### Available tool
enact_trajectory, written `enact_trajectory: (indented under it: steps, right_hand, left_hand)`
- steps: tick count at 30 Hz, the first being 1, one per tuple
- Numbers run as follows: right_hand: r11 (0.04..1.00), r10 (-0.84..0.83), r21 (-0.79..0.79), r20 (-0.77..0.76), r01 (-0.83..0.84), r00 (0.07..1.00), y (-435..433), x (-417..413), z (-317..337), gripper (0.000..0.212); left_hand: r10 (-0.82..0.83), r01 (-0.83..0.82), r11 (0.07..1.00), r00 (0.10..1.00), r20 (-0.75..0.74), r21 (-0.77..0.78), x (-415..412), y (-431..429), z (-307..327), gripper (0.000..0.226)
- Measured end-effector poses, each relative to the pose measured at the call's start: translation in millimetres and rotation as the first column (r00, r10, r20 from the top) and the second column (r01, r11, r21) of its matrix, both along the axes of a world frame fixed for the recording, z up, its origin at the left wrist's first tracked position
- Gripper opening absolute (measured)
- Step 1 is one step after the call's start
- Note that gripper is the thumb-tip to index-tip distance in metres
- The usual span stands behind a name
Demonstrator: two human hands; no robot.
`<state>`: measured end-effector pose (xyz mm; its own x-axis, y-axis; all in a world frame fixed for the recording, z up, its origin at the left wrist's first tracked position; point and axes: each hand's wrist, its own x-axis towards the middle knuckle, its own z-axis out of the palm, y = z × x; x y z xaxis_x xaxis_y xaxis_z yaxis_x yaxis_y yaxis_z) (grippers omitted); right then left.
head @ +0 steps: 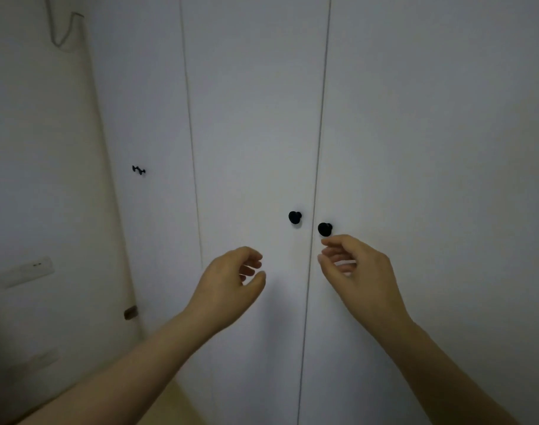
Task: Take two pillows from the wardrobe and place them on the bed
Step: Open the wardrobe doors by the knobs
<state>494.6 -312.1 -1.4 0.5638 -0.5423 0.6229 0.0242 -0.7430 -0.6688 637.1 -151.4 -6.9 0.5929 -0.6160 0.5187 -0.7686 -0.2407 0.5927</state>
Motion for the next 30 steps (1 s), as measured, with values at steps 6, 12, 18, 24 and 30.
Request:
enact_trajectory:
  steps: [6,12,18,24,30]
  right_hand:
    - [0.990,-0.131,-0.039,0.062,0.134,0.989,-19,30,7,0.023]
    - [0.940,-0.296,-0.149,0.096,0.308,0.950,-19,38,12,0.019]
    - [0.862,-0.479,-0.137,0.088,0.487,0.873,-7,48,7,0.023]
    - [0.751,-0.649,-0.098,0.072,0.653,0.757,16,66,0,0.027]
    - [0.609,-0.792,-0.078,-0.002,0.789,0.611,39,84,-7,0.039]
  left_hand:
    - [-0.162,0.162,0.987,0.987,0.003,-0.022,46,-50,9,0.024]
    - [-0.326,0.324,0.945,0.945,-0.029,-0.052,72,-85,5,0.021]
    - [-0.538,0.535,0.842,0.842,-0.030,-0.069,96,-108,0,0.019]
    - [-0.696,0.692,0.718,0.713,-0.088,-0.068,127,-112,-7,0.021]
    - [-0.791,0.792,0.606,0.591,-0.158,-0.074,146,-97,-19,0.021]
